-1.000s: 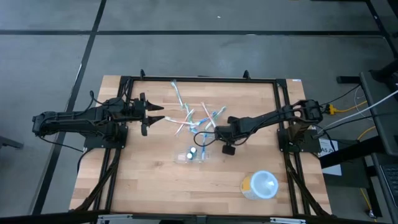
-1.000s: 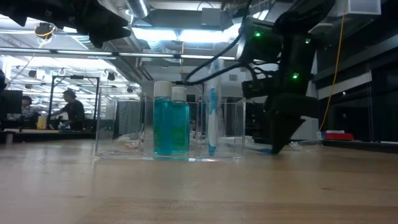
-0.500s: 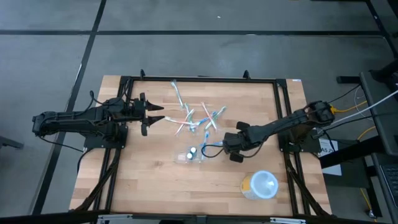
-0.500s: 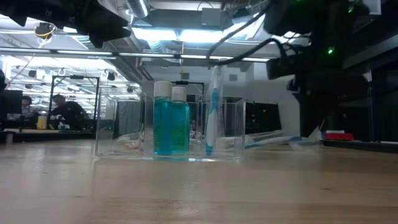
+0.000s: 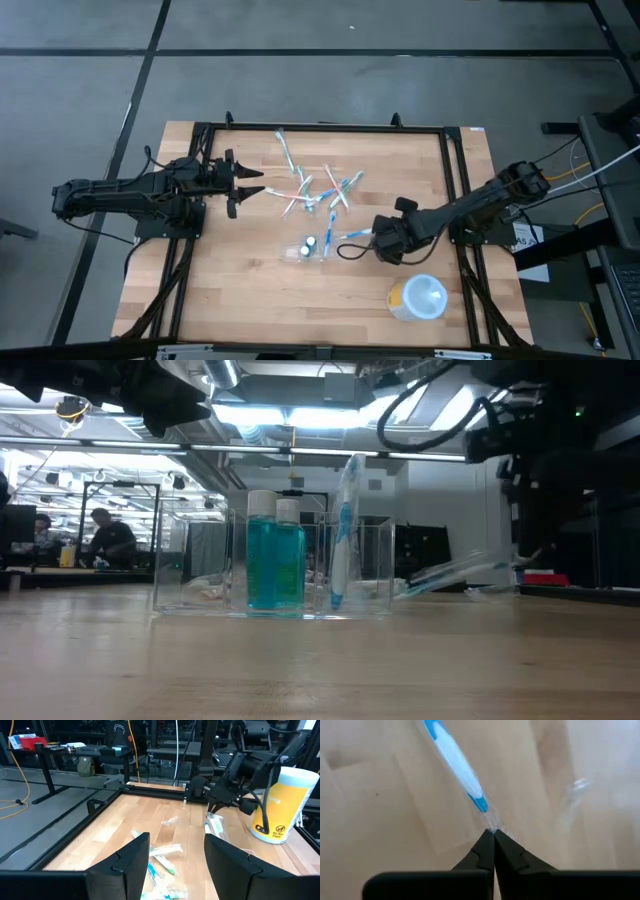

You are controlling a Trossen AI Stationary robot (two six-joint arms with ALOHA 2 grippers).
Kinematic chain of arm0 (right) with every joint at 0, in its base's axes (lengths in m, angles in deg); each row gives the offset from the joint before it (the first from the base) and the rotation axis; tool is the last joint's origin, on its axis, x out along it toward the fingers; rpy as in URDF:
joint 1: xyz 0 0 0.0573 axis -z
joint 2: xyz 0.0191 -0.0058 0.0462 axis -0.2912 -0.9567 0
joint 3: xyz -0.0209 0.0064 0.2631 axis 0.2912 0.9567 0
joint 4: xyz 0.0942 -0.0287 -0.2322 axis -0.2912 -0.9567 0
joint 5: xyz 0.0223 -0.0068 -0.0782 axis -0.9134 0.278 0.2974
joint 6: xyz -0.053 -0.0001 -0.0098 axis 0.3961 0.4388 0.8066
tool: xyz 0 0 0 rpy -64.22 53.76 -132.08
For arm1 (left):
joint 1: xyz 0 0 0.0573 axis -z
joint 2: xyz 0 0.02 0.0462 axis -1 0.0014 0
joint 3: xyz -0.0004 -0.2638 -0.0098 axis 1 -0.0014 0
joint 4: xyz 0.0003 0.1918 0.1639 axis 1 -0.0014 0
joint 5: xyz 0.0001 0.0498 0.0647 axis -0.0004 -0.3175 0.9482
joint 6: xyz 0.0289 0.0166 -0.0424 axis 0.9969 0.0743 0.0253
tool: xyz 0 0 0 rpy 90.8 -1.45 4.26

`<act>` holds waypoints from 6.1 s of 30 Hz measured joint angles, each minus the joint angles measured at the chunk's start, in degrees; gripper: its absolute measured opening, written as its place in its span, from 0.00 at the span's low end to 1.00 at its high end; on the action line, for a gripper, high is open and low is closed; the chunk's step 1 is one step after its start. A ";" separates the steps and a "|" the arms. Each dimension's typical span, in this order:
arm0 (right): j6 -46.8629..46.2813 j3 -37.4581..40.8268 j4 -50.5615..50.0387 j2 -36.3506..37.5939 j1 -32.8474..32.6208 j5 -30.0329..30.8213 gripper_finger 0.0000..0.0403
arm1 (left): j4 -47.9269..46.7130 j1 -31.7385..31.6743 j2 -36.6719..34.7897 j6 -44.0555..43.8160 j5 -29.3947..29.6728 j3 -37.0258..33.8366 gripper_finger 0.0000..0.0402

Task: Pick & Place toothbrushing station
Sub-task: Put the blue toothbrush into the transparent organizer

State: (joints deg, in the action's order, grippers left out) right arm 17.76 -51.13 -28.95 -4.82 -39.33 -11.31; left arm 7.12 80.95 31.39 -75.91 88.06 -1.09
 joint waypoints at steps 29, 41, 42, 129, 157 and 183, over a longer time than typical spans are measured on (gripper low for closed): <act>1.03 1.85 7.84 9.34 2.66 -3.71 0.37 | -0.02 0.02 0.00 -0.36 -0.31 0.00 0.46; 8.56 9.51 22.64 9.30 11.32 -15.30 0.38 | -0.02 0.00 -0.01 -0.32 -0.25 0.00 0.46; 9.09 10.25 26.00 9.30 11.72 -17.34 0.38 | -0.02 0.00 -0.02 -0.31 -0.24 0.00 0.46; 13.98 8.89 31.21 -6.84 13.78 -14.03 0.04 | -0.43 0.01 0.26 -0.85 -1.90 0.00 0.46; 7.59 9.27 26.19 4.09 5.62 -1.30 0.03 | -0.44 0.02 0.26 -1.23 -2.14 0.00 0.46; 31.81 35.62 116.26 18.29 -1.20 -0.48 0.03 | -9.44 -0.11 0.10 1.47 18.94 0.00 0.46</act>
State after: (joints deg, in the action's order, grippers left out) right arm 49.57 -15.51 87.32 13.48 -40.52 -11.79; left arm -2.33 80.84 31.49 -74.43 106.99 -1.09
